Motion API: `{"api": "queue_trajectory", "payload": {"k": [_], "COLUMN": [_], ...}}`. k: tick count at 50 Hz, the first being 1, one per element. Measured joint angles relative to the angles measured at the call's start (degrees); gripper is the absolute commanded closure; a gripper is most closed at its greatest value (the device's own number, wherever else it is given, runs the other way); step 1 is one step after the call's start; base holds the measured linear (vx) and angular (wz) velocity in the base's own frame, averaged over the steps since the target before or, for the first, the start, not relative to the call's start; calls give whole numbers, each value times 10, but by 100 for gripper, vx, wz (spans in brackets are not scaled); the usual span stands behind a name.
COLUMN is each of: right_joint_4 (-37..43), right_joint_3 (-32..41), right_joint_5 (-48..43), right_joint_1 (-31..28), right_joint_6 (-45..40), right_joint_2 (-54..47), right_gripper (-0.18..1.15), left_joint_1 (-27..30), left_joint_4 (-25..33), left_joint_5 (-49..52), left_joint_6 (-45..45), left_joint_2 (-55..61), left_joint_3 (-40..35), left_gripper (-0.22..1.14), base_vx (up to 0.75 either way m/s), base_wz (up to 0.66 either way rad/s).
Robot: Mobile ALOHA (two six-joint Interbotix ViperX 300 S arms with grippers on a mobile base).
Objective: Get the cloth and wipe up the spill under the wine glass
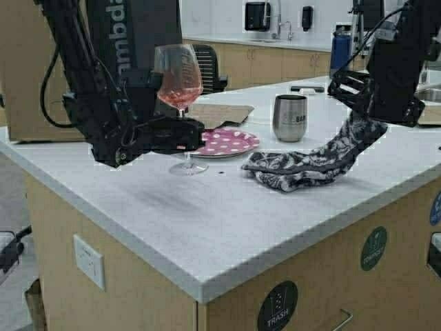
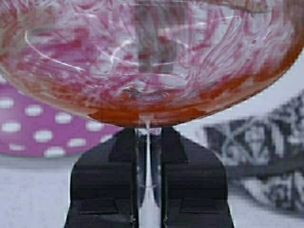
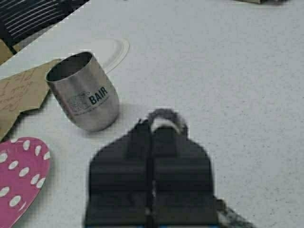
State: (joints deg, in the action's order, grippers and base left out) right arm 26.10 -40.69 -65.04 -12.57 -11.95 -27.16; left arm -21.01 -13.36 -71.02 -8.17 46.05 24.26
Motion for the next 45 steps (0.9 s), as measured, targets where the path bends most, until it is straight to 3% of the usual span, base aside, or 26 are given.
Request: {"api": "queue_trajectory", "payload": {"k": [17,30,36,45], "right_joint_4": [-4,-11,-11,-17], "right_joint_3": [-2,-6,-7,-6], "right_joint_5": [-1,-1,-1,-1], "right_joint_1": [1,1,1,1], "right_joint_6": [0,-1,-1,-1], "right_joint_2": [0,0,0,-1], "right_gripper": [90,90,90,90], "left_joint_1": [1,0,0,0], "left_joint_4": [-13,-18,-18,-17], "left_joint_5": [-12,-12,-13,-19], "left_joint_6": [4,16,34,59], "left_joint_2": [27,43,47,53], "left_joint_3": [-4,-21,-27,-34], "left_gripper": [62,44,30,-3], "base_vx": [0,0,0,0], "base_wz": [0,0,0,0]}}
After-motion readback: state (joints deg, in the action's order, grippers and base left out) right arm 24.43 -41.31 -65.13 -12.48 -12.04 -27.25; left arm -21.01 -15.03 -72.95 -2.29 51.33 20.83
